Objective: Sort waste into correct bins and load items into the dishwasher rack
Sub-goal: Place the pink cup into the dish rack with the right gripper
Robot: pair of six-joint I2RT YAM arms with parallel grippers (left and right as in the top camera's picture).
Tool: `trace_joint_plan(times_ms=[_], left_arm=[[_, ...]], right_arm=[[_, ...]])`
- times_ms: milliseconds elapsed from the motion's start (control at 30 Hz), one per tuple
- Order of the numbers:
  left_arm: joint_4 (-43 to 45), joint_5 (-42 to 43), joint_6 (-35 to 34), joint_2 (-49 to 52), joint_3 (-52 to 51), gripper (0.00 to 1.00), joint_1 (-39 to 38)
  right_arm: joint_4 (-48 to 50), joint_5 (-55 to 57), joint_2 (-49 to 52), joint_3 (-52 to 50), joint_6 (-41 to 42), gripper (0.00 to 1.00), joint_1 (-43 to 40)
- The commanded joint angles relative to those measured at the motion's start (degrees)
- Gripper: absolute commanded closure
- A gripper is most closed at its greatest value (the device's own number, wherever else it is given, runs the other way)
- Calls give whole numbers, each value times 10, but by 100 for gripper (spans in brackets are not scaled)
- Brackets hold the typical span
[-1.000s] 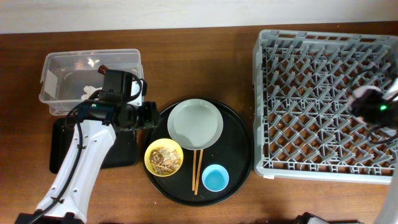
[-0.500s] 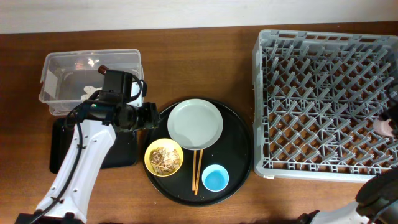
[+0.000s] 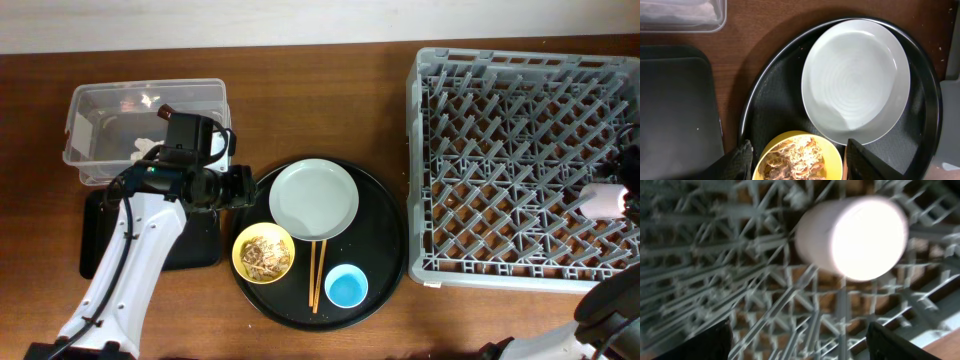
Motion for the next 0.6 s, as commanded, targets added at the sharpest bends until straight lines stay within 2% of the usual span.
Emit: trace_joint_plan(times_ms=[0,133,267,367,467,567], left_arm=[[-4,-2,7,-14,2,34,-1],[-5,-2,7,-14,1,33,-23],[-7,12,7,-11,0,32,-110],[-6,22,7,-8,-16,32,-179],[-2,22,7,-8,-45,32,-245],[8,22,7,-8,-82,32,-295]], right_arm=[[-29,-89,-13,9,-47,16,16],[-80,-104,-88,9,-95,14,122],[-147,-49,-119,9,-99,14,283],[-148,-14,-118,9,-99,14,365],[-148,8,-118,9,-99,13,417],[-152,8,-118,9,-99,12,432]])
